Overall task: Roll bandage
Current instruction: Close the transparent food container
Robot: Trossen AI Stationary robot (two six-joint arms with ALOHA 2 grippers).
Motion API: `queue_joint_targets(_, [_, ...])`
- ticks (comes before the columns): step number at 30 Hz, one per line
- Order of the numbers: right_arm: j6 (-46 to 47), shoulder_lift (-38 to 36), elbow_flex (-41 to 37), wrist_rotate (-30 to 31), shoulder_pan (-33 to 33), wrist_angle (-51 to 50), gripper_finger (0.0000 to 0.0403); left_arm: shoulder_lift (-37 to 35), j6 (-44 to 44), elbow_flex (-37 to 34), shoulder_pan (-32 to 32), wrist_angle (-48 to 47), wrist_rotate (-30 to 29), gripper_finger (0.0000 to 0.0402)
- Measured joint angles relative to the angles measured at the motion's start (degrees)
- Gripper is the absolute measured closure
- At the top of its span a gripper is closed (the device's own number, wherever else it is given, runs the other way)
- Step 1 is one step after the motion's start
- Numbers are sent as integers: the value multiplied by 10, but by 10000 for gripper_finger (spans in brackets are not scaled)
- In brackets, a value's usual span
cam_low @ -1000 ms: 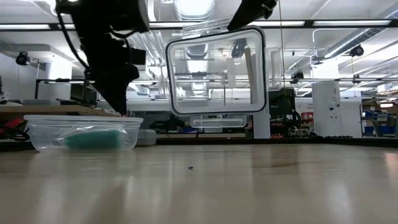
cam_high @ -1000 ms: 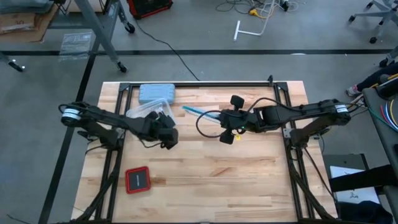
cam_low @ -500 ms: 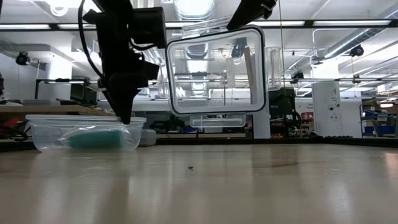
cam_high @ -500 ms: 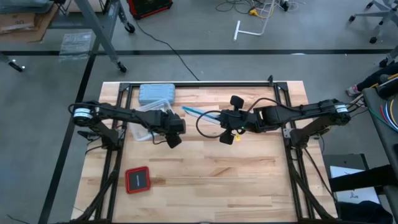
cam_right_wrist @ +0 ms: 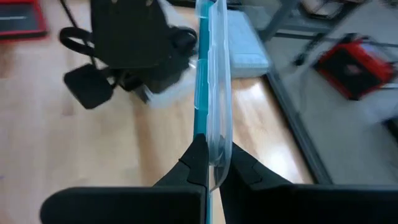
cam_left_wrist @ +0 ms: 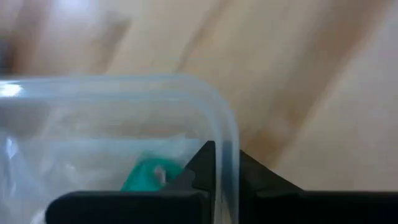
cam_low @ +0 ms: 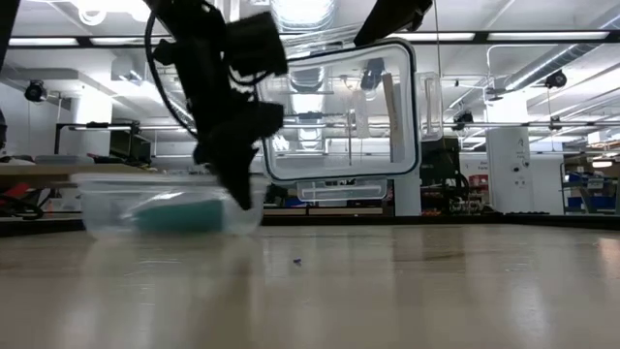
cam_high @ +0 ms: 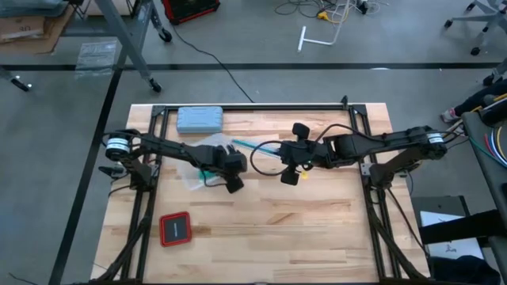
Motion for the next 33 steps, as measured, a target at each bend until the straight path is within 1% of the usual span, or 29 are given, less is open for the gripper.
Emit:
queue_joint_targets(2, [-2,-3,0,-33,0,-2,394,-1,8,0,-11,51,13,392])
queue_joint_targets(3, [-1,-4,0,-37,-1,-1,394,-3,6,3,-17,63,17,395])
queue_joint_targets(8, [-4,-21,0,-33,-2,-30,394,-5,4,55,-56,60,34,398])
queue_joint_targets(10, [-4,-30,0,-21,-2,-42,394,-5,11,76,-74,61,39,400])
queue_joint_targets(16, [-4,-62,-1,-14,-1,-56,394,-2,19,132,-111,65,32,397])
queue_joint_targets(18, [-1,-70,-1,-14,-1,-56,394,-2,13,139,-117,71,30,397])
queue_joint_targets(23, [11,-83,-1,-14,-1,-73,394,0,2,132,-123,134,25,393])
queue_joint_targets(28, [16,-83,-1,-14,3,-82,394,41,-10,123,-123,176,25,390])
queue_joint_targets(31, [17,-81,-2,-14,4,-90,394,73,-22,137,-124,188,53,376])
queue_joint_targets(33, [17,-81,-3,-14,4,-92,394,96,-22,150,-124,187,77,358])
